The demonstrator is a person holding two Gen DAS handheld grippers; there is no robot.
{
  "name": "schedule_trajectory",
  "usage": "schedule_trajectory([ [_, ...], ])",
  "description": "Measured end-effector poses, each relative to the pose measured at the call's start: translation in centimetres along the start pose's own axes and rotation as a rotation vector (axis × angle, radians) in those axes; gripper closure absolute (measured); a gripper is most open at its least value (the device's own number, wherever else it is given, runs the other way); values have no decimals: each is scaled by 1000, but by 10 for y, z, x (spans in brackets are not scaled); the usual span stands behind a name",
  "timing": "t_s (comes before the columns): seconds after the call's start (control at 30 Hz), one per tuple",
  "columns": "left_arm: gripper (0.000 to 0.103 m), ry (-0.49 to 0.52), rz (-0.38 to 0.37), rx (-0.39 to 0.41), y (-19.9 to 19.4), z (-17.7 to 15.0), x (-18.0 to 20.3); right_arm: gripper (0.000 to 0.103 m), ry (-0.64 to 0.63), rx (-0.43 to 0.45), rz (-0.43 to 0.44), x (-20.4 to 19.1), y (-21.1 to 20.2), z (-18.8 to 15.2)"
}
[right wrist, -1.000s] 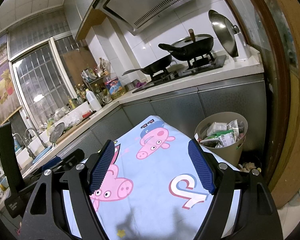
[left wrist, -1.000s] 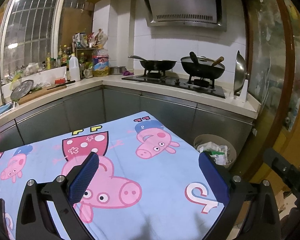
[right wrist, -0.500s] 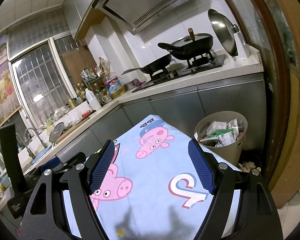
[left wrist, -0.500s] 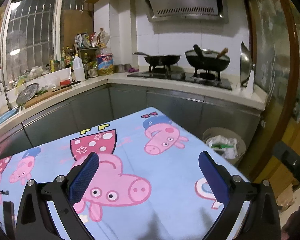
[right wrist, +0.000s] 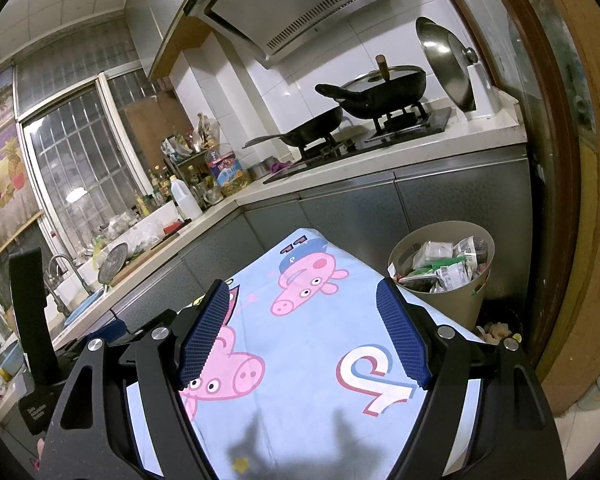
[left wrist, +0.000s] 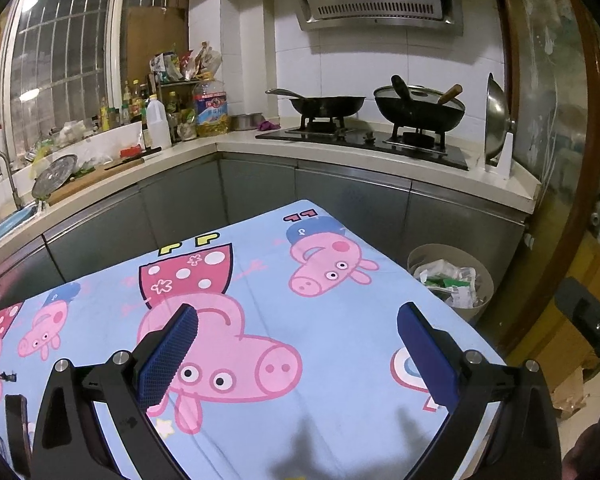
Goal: Collect trash
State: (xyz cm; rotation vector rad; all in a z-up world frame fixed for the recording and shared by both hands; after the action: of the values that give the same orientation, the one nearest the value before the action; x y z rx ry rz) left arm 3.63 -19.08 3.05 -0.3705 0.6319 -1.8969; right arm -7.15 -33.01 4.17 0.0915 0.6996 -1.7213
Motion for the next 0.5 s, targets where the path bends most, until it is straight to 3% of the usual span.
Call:
schedule_trajectory([
  [0.5,4,3,16,18,-4,3,-1,28,-1,-1,0,1,1,1],
])
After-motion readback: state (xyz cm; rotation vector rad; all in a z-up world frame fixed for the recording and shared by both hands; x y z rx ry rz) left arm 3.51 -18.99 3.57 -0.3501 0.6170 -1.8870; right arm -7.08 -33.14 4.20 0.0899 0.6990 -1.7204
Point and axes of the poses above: each gripper's, at about its wrist camera, not at the fingertips, and y roughly the way its jaws point, x to its right, z to its top, the point moved 4 cm from there along y, roughly the way its jaws point, and after that the axes turned 5 degrees about -x, right-handed, at the moved point
